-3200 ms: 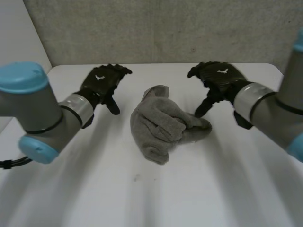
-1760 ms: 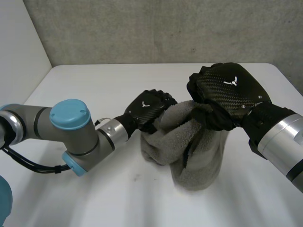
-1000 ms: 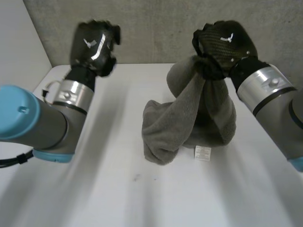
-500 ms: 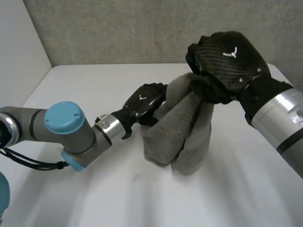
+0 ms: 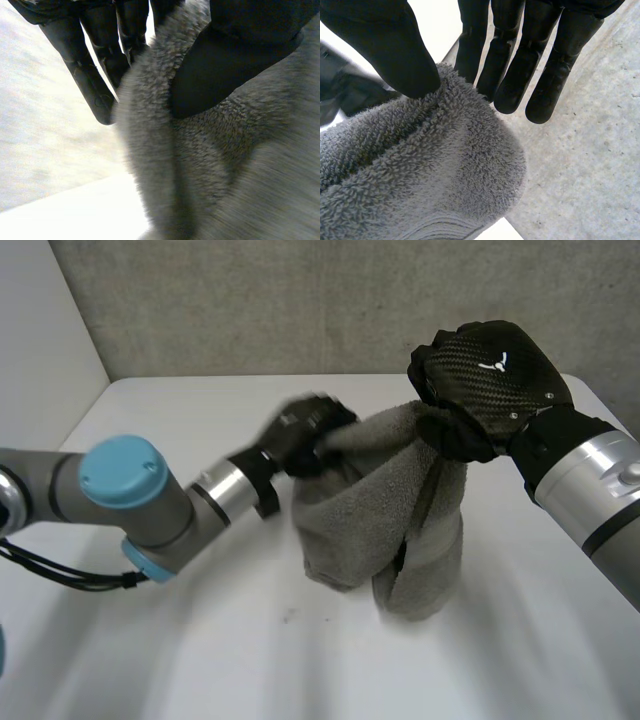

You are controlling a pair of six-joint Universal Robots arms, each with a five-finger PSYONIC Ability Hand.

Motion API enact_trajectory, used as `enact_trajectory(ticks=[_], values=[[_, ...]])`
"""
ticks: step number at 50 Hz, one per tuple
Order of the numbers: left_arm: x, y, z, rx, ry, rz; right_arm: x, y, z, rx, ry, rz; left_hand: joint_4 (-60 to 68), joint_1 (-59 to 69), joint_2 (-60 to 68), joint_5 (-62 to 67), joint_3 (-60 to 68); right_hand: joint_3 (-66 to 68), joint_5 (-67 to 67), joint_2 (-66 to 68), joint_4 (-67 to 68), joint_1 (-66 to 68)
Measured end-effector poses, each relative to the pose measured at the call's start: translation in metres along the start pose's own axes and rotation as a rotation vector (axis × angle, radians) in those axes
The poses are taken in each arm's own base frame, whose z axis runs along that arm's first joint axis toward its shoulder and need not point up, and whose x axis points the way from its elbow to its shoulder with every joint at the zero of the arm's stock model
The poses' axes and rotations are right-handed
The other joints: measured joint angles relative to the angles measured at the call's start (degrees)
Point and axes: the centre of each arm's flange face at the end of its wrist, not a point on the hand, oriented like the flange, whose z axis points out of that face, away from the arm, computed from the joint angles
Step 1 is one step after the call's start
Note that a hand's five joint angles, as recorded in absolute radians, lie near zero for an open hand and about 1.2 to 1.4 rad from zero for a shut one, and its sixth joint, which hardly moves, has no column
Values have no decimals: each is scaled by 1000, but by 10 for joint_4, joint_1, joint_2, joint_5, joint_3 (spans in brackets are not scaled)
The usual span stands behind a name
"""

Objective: Fold the towel.

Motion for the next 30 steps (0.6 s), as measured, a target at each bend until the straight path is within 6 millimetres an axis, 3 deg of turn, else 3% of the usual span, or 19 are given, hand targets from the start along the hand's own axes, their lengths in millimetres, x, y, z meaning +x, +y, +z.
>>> enact_trajectory(ticks=[2, 5, 9, 14, 17, 23, 28, 30], values=[[-8, -11, 0, 44, -71, 32, 1, 1, 2, -1, 1, -5, 0, 0, 1, 1, 0, 0, 0, 0, 0, 0], [-28, -46, -6, 161, -272, 164, 2, 2, 7, -1, 5, -17, 2, 0, 2, 3, 2, 0, 0, 0, 0, 3], [-27, -73, -17, 210, -360, 291, 3, 2, 11, 7, 8, -21, 2, 10, 2, 5, 2, 0, 0, 4, 0, 33], [0, -95, -37, 214, -360, 426, 4, -1, 15, 31, 16, -24, 2, 10, 2, 5, 2, 3, 0, 4, 0, 33], [33, -107, -55, 213, -321, 499, 5, -3, 16, 43, 24, -25, 3, 10, 2, 5, 2, 3, 0, 4, 0, 33], [82, -111, -87, 170, -279, 600, 3, -2, 14, 34, 25, -24, 3, 10, 2, 5, 2, 3, 0, 4, 0, 33], [107, -89, -113, 7, -269, 666, 0, 7, 11, -16, 9, -11, 3, 10, 2, 5, 3, 1, 0, 2, -2, 32], [116, -71, -126, -131, -274, 682, -1, 17, 11, -66, -3, 5, 3, 10, 2, 6, 3, -18, -1, -14, -19, 31]])
